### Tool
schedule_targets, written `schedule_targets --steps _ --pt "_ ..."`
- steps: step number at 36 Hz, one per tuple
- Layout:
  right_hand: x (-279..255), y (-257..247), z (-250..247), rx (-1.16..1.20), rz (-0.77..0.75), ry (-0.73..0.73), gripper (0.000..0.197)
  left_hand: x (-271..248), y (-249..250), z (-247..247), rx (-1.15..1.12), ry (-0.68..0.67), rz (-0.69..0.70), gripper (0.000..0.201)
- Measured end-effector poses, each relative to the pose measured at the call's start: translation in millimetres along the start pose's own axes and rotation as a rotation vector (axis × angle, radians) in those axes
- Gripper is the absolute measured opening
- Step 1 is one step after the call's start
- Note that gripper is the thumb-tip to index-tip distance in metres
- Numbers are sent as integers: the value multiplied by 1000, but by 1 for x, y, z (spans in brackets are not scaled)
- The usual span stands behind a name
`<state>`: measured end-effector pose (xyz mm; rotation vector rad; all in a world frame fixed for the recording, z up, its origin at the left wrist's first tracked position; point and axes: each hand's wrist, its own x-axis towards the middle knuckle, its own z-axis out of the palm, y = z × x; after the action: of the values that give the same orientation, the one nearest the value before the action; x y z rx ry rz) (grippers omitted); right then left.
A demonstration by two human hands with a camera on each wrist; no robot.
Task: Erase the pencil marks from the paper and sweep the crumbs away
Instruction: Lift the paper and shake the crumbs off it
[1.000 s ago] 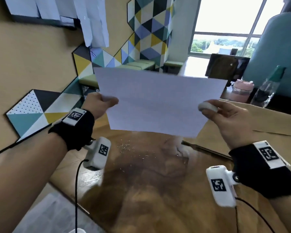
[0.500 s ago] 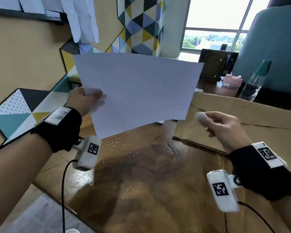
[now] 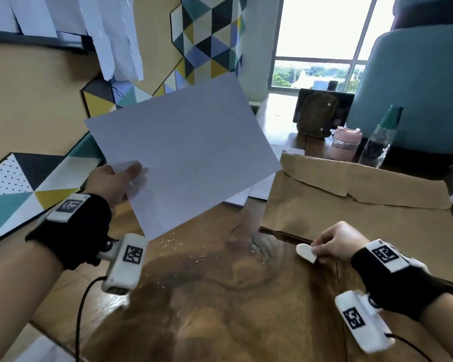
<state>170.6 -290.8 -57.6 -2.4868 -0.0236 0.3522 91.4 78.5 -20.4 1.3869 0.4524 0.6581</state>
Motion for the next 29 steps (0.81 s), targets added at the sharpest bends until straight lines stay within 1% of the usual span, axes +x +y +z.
schedule_targets --steps 3,6,8,10,11,13,15,16,17,18,20,21,22,24,25,26,27,28,29 --pt "-1 -5 2 -210 -34 84 8 -4 1 4 -51 -32 -41 37" --pt "-11 -12 3 -316 -126 163 14 -6 2 5 -49 -34 -64 36" --pt "-20 -20 4 -285 -210 166 26 -6 3 4 -24 -31 -77 35" --pt "-27 -28 5 -167 -300 134 37 -7 4 4 7 -41 -82 34" --pt "-30 -32 6 -133 -337 120 39 -8 5 4 24 -47 -78 33" --pt "-34 -39 9 -159 -427 101 35 -11 6 5 67 -58 -57 28" --pt "-37 -45 12 -268 -535 110 16 -14 6 7 108 -68 -25 18" --pt "-38 -48 14 -310 -582 150 14 -16 6 8 123 -78 -11 15" --pt "-37 -50 15 -306 -625 220 16 -18 6 9 135 -90 -1 13" --pt "-38 -55 15 -270 -677 305 10 -20 7 11 150 -112 5 10" --pt "-41 -65 13 -195 -809 504 20 -25 9 14 186 -155 15 5" --pt "-41 -70 11 -202 -897 595 19 -27 11 16 198 -172 24 6" --pt "-37 -73 12 -269 -986 681 26 -29 12 18 202 -185 35 9" --pt "-31 -80 16 -506 -1039 742 70 -33 16 25 193 -220 54 12" --pt "-29 -83 18 -576 -1028 752 88 -36 18 28 192 -241 56 12" --pt "-29 -86 19 -631 -1016 744 99 -38 19 31 193 -263 59 10" --pt "-33 -90 20 -683 -1009 719 101 -41 21 34 193 -283 61 8" --pt "-35 -92 23 -773 -1012 645 98 -42 22 37 187 -299 63 7" --pt "-38 -94 27 -873 -1000 488 87 -44 24 39 181 -312 61 7"
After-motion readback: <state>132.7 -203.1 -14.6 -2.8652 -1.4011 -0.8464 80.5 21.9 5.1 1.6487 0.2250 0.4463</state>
